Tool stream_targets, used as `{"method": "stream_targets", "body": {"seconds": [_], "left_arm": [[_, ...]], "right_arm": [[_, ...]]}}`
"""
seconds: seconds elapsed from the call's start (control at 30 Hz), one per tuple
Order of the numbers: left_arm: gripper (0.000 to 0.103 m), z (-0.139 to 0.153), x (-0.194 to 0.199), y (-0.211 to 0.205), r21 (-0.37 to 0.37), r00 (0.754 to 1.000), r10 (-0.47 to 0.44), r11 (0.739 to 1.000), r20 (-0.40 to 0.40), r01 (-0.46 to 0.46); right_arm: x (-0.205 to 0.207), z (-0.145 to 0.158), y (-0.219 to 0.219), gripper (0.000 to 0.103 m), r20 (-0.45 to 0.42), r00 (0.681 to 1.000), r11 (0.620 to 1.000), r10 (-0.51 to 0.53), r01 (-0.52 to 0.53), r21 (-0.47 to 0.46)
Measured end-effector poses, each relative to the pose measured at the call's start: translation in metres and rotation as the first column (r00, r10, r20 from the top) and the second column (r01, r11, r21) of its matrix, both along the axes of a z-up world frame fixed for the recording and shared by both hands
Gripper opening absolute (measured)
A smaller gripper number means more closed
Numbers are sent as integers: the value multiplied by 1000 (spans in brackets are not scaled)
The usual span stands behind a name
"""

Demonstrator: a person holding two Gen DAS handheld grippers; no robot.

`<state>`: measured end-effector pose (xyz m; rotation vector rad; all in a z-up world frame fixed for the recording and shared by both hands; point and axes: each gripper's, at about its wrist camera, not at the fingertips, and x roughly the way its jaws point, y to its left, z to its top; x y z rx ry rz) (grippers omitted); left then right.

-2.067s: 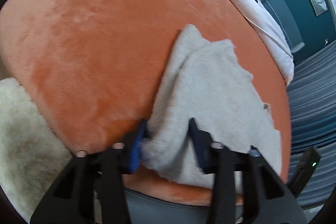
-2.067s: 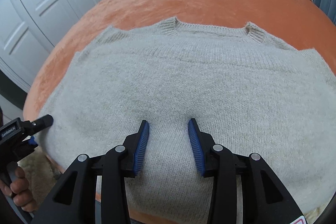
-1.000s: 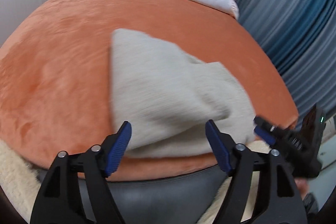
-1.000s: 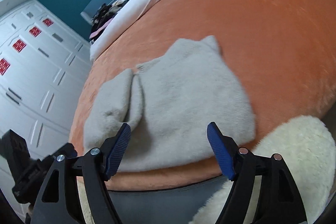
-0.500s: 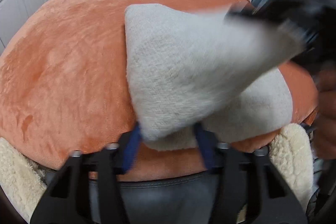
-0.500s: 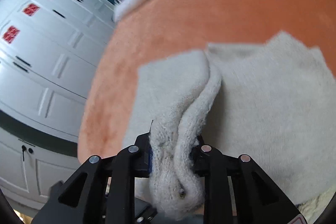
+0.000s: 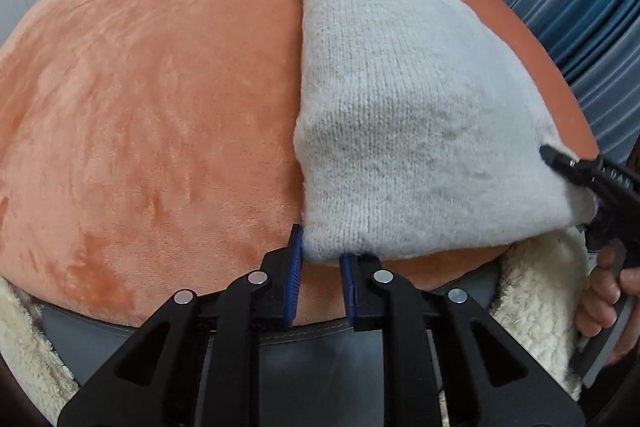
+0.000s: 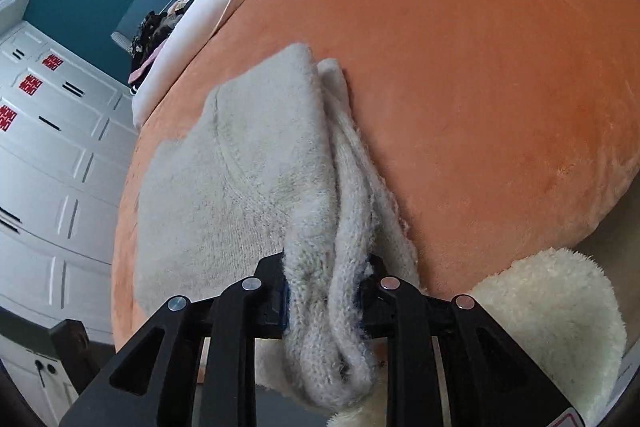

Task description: Fold small clothes

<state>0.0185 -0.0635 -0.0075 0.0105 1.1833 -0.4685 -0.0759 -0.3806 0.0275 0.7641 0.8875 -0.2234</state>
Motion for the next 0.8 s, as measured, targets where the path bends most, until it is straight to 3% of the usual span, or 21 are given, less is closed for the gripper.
{"method": "stream_targets", "body": {"seconds": [0.17,0.23,0.27,0.33,0.43,0.5,0.63,0.73,0.8], "left_arm": [[19,9,2,4,-6,1000,14,1000,9,-14],[21,6,-2,4,-1,1000,17,1000,5,-17],[22,4,-2,3,5,1000,16,1000,1,-16],[24,2,-2,7,15,1000,17,1000,3,-17],[37,15,-7,9,22,999,25,999,43,-26],[54,19,-9,11,47,996,35,998,78,-38],[61,11,-9,9,60,999,35,998,39,-38],[69,14,-17,2,57,998,-3,998,67,-1],[71,17,-21,-8,80,995,-26,997,101,18]], "right_arm": [[-5,24,7,21,69,997,997,46,-41,-71],[-4,3,0,24,-17,998,996,55,-56,-68],[-7,-10,-4,25,-53,997,998,53,-54,-24],[-17,-6,-16,26,-5,1000,998,19,-19,60],[-29,8,-19,45,10,1000,998,-2,1,58],[-30,6,-18,49,-6,1000,995,18,-17,99],[-28,-1,-8,49,3,1000,979,20,-20,204],[1,23,18,29,-19,996,996,87,-86,31],[30,51,45,26,-19,988,984,156,-157,-88]]}}
